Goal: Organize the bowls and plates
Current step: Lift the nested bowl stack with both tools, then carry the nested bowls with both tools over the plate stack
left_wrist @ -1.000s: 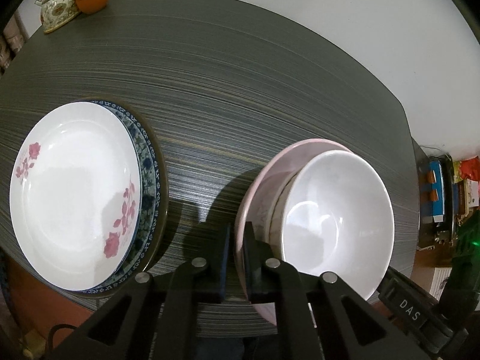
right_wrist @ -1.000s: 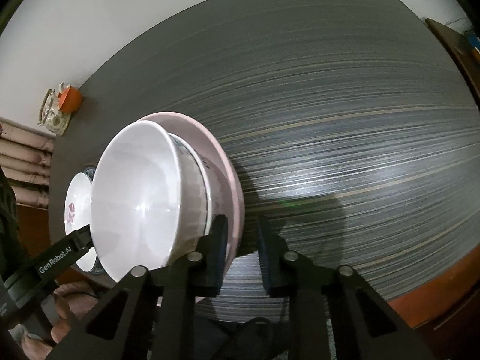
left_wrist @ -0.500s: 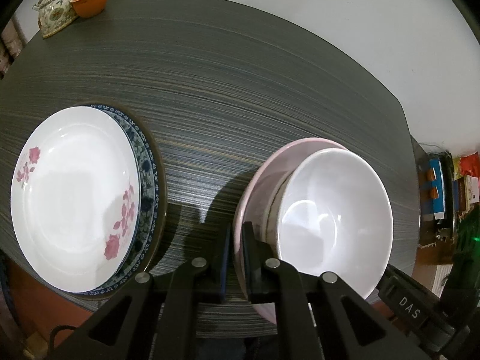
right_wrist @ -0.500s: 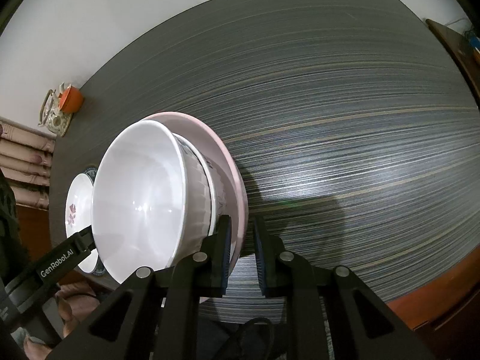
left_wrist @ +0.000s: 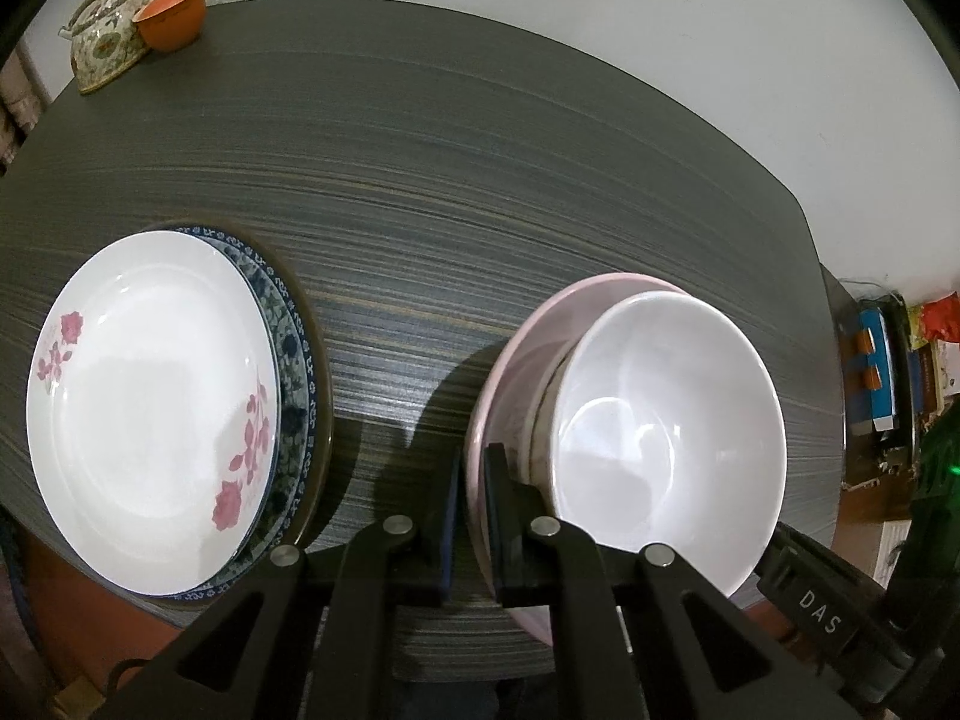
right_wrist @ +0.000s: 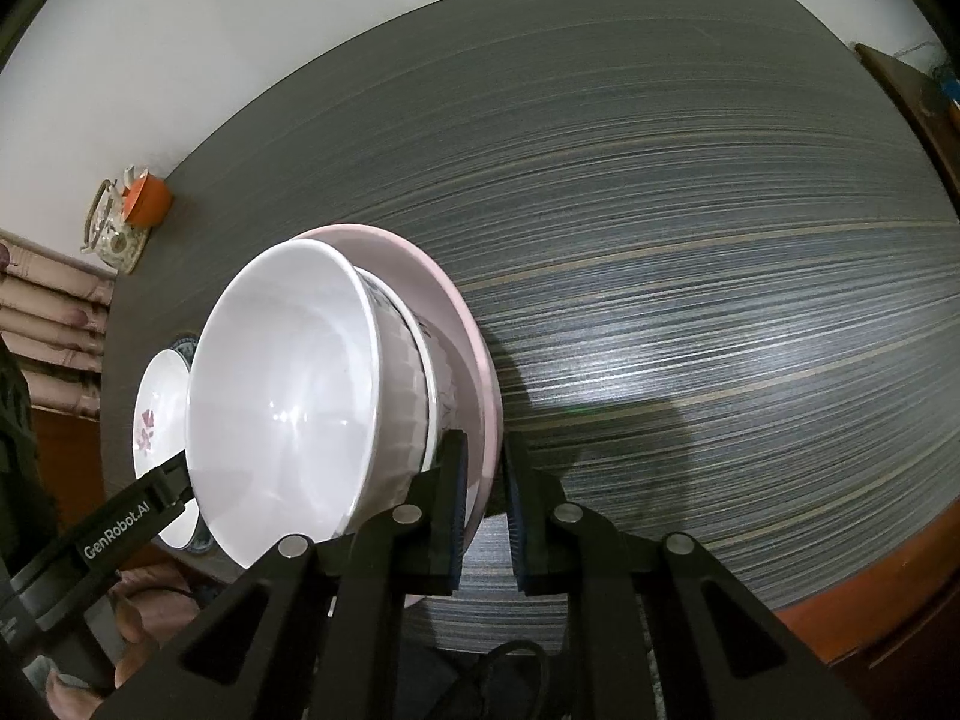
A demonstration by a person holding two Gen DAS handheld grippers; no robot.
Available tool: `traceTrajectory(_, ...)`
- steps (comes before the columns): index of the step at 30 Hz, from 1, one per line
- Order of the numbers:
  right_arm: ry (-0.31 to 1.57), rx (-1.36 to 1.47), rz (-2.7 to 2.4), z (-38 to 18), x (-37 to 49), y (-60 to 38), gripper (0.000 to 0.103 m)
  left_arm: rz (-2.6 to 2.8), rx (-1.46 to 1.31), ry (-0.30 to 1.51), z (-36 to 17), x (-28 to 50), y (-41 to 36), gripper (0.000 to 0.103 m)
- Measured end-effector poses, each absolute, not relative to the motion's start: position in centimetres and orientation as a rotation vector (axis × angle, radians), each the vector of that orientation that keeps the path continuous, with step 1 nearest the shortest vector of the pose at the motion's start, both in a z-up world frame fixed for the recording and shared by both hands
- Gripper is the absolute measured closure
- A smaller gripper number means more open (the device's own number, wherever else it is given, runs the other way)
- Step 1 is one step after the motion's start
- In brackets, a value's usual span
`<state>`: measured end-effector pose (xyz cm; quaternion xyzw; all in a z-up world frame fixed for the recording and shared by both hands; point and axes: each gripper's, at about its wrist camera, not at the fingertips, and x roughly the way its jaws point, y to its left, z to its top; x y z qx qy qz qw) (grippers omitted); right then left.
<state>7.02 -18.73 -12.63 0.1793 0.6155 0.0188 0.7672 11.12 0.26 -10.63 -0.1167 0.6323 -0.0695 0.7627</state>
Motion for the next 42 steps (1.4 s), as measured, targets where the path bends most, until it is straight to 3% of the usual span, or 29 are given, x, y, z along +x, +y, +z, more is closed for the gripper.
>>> traceTrajectory(22, 1.3, 0.356, 0.056, -10.9, 7.9, -17.4, 0.089, -0.133, -0.276, 1.328, -8.9, 10.9, 1.6, 0.097)
traceTrajectory(42, 1.268, 0.243, 0.243, -7.6, 9.6, -8.7, 0.089, 0.064, -0.35, 1.237, -5.5, 9.7, 10.1, 0.097)
